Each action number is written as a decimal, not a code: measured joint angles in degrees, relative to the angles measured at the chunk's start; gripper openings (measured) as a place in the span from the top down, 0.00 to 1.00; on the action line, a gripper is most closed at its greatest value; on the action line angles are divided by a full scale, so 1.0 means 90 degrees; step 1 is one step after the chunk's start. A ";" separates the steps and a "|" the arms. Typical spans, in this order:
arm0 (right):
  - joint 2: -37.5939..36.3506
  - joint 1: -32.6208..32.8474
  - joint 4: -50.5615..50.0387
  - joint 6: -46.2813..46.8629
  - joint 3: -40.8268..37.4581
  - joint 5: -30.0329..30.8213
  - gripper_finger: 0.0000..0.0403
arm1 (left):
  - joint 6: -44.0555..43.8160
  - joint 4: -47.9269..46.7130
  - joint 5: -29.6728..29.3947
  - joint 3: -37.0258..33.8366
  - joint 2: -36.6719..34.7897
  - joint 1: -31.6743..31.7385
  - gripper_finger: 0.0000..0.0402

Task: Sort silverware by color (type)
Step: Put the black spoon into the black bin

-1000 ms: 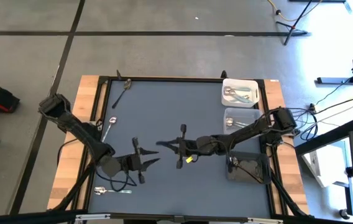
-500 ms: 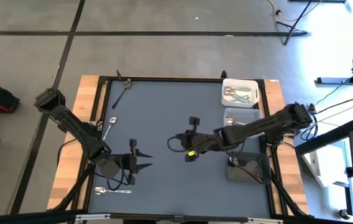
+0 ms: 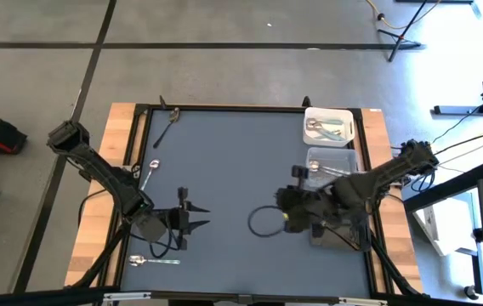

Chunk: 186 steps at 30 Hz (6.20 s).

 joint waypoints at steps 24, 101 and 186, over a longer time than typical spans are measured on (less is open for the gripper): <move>-0.0388 0.2022 -0.3326 0.5620 -0.1207 -0.1337 1.00 | -0.0005 0.0011 -0.0005 -0.0002 0.0002 0.0034 0.67; -0.0383 -0.2994 0.8296 -0.2758 -0.4206 -0.2103 0.49 | -0.1523 -0.5657 0.2302 0.0933 0.0006 0.8008 0.57; -0.0334 -0.2998 0.9792 -0.3730 -0.4199 -0.3140 0.29 | 0.1463 0.1775 0.1338 -0.1530 -0.0474 0.3642 0.97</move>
